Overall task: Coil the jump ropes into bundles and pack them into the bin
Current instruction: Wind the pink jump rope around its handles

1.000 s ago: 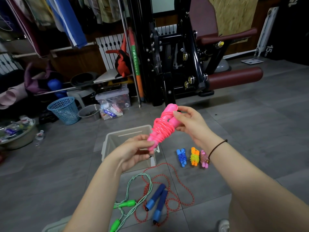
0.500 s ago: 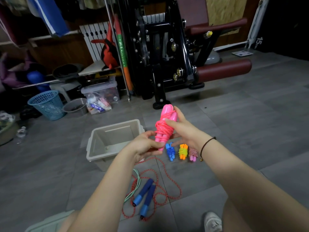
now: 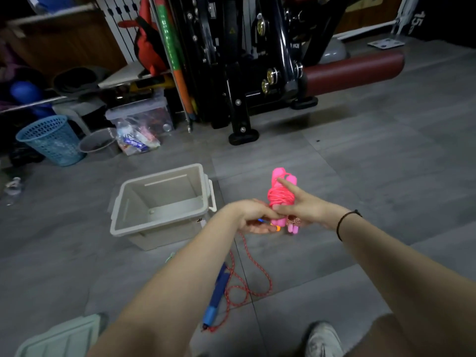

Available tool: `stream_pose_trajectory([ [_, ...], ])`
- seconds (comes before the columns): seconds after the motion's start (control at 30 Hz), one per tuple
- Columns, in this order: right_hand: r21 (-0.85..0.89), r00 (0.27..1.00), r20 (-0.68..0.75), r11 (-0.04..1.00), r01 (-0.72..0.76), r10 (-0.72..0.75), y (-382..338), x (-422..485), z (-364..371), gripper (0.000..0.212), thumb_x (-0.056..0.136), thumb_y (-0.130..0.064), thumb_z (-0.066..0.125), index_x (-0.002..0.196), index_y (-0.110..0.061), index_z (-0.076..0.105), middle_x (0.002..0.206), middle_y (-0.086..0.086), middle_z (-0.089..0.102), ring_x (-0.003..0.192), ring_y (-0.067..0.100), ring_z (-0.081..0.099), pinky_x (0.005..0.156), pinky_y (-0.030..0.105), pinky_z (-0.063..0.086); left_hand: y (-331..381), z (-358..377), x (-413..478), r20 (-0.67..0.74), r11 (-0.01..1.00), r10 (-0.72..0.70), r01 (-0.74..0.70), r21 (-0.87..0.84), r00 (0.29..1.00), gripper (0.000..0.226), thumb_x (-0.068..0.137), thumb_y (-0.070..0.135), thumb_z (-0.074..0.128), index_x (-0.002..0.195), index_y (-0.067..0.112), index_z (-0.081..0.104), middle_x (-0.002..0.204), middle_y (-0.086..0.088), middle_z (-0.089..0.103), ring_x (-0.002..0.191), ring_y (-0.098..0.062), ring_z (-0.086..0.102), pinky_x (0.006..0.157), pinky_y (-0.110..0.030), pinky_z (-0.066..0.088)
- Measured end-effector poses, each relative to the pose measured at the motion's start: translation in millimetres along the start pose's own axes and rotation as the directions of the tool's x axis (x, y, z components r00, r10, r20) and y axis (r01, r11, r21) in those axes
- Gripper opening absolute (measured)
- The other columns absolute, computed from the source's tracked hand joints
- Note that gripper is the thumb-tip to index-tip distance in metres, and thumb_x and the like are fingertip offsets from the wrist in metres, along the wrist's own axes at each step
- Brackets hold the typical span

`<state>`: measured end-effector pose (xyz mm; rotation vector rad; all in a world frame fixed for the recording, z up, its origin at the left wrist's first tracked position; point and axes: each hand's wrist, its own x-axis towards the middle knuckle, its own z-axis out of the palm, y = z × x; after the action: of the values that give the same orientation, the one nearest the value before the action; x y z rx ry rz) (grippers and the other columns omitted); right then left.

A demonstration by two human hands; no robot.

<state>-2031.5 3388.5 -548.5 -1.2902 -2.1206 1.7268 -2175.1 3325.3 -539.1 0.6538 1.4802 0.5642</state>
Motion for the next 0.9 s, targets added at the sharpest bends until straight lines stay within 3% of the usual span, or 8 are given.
stream_pose_trajectory([
  [0.13, -0.107, 0.999, 0.018, 0.993, -0.046, 0.049, 21, 35, -2, 0.093, 0.077, -0.031, 0.070, 0.142, -0.055, 0.007, 0.100, 0.025, 0.061, 0.073, 0.058, 0.061, 0.068, 0.068, 0.051, -1, -19, 46, 0.021, 0.999, -0.052, 0.052, 0.010, 0.998, 0.008, 0.088, 0.001, 0.061, 0.085, 0.008, 0.062, 0.062, -0.002, 0.070, 0.055, -0.007, 0.067, 0.056, -0.015, 0.055],
  [0.27, -0.178, 0.998, 0.019, 0.983, -0.056, 0.060, 47, 73, 0, 0.099, 0.058, -0.056, 0.069, 0.141, -0.054, 0.015, 0.119, 0.010, 0.059, 0.071, 0.050, 0.066, 0.064, 0.059, 0.056, -25, -43, 92, -0.064, 0.984, -0.073, 0.062, -0.167, 0.995, 0.003, 0.087, 0.008, 0.065, 0.086, 0.007, 0.063, 0.071, -0.003, 0.068, 0.064, -0.008, 0.064, 0.058, -0.016, 0.056],
  [0.33, -0.144, 0.999, -0.004, 0.989, -0.043, 0.042, 69, 89, 3, 0.087, 0.070, -0.042, 0.072, 0.142, -0.046, 0.024, 0.114, 0.008, 0.058, 0.067, 0.045, 0.065, 0.065, 0.056, 0.056, -49, -55, 116, -0.105, 0.955, -0.089, 0.055, -0.292, 0.990, 0.003, 0.088, 0.009, 0.064, 0.088, 0.008, 0.062, 0.071, -0.002, 0.067, 0.062, -0.007, 0.062, 0.058, -0.016, 0.055],
  [0.47, -0.062, 0.994, -0.072, 0.995, -0.082, 0.078, 109, 110, 15, 0.060, 0.087, -0.020, 0.066, 0.137, -0.035, 0.037, 0.128, 0.009, 0.049, 0.092, 0.021, 0.046, 0.060, 0.020, 0.039, -101, -68, 157, -0.193, 0.852, -0.137, 0.016, -0.523, 0.972, 0.009, 0.091, 0.008, 0.059, 0.083, 0.006, 0.060, 0.053, 0.001, 0.065, 0.044, -0.003, 0.060, 0.052, -0.016, 0.054],
  [0.6, 0.014, 0.978, -0.024, 0.978, -0.206, 0.207, 153, 124, 35, 0.055, 0.092, -0.011, 0.057, 0.140, -0.027, 0.036, 0.107, 0.004, 0.052, 0.075, 0.024, 0.051, 0.053, 0.024, 0.038, -138, -78, 201, -0.325, 0.725, -0.221, -0.068, -0.685, 0.920, 0.014, 0.092, 0.010, 0.058, 0.079, 0.007, 0.055, 0.068, -0.002, 0.053, 0.036, -0.004, 0.056, 0.045, -0.018, 0.052],
  [0.67, 0.018, 0.966, -0.029, 0.966, -0.258, 0.258, 177, 135, 48, 0.052, 0.091, -0.007, 0.058, 0.138, -0.020, 0.039, 0.092, 0.003, 0.052, 0.064, 0.017, 0.052, 0.049, 0.022, 0.043, -150, -85, 223, -0.356, 0.678, -0.253, -0.098, -0.729, 0.900, 0.017, 0.092, 0.013, 0.059, 0.076, 0.009, 0.054, 0.060, 0.000, 0.053, 0.033, -0.003, 0.053, 0.041, -0.017, 0.050],
  [0.77, 0.016, 0.941, 0.014, 0.941, -0.339, 0.338, 204, 148, 63, 0.049, 0.092, -0.012, 0.057, 0.138, -0.019, 0.040, 0.097, 0.004, 0.054, 0.054, 0.008, 0.049, 0.039, 0.013, 0.037, -158, -95, 255, -0.367, 0.665, -0.248, -0.118, -0.738, 0.896, 0.022, 0.094, 0.018, 0.057, 0.073, 0.012, 0.053, 0.037, 0.007, 0.050, 0.029, -0.001, 0.048, 0.033, -0.012, 0.039],
  [0.9, 0.022, 0.924, 0.062, 0.925, -0.378, 0.376, 232, 162, 78, 0.048, 0.093, -0.018, 0.057, 0.138, -0.021, 0.041, 0.097, 0.003, 0.058, 0.058, 0.010, 0.047, 0.040, 0.015, 0.034, -161, -105, 292, -0.405, 0.685, -0.229, -0.149, -0.713, 0.885, 0.018, 0.094, 0.008, 0.055, 0.076, 0.010, 0.054, 0.037, 0.006, 0.052, 0.030, 0.000, 0.047, 0.032, -0.010, 0.036],
])
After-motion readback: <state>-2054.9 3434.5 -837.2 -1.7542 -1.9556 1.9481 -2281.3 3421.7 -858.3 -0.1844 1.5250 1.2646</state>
